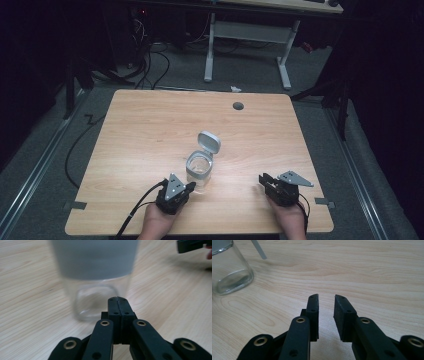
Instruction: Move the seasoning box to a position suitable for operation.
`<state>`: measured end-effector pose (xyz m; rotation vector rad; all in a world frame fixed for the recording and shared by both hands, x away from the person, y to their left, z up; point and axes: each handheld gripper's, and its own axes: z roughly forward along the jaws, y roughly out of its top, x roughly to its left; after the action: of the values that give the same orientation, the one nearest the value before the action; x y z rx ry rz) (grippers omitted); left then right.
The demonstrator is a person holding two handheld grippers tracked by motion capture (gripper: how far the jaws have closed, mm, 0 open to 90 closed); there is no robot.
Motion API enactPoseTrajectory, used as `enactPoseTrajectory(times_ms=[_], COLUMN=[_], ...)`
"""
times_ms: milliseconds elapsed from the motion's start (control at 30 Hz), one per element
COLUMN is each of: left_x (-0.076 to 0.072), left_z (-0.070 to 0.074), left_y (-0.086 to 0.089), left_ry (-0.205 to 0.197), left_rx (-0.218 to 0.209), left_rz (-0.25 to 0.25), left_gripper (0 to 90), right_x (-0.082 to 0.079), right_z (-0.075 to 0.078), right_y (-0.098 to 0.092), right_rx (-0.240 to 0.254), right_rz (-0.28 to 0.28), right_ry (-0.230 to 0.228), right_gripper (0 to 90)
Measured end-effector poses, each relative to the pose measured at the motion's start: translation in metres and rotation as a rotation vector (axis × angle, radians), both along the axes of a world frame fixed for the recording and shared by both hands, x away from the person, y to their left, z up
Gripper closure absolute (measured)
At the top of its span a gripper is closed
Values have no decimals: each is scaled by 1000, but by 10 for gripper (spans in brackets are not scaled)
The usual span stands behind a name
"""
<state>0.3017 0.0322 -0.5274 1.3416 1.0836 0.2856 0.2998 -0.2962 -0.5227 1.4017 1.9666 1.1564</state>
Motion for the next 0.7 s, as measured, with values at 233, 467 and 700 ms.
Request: enactPoseTrajectory(times_ms=[233, 467, 700], left_x=[27, 41, 42], left_z=[-1, -2, 0], left_y=[29, 23, 11], left_ry=[4, 4, 4], left_rx=[1, 21, 14], left_rz=[127, 138, 113], left_gripper=[900, 900, 900], right_x=[0, 0, 0], right_z=[0, 0, -1], right_y=[3, 4, 3], right_rx=[-6, -1, 0], right_rz=[11, 13, 15], right_ry=[-4, -5, -6], right_gripper=[760, 758, 758])
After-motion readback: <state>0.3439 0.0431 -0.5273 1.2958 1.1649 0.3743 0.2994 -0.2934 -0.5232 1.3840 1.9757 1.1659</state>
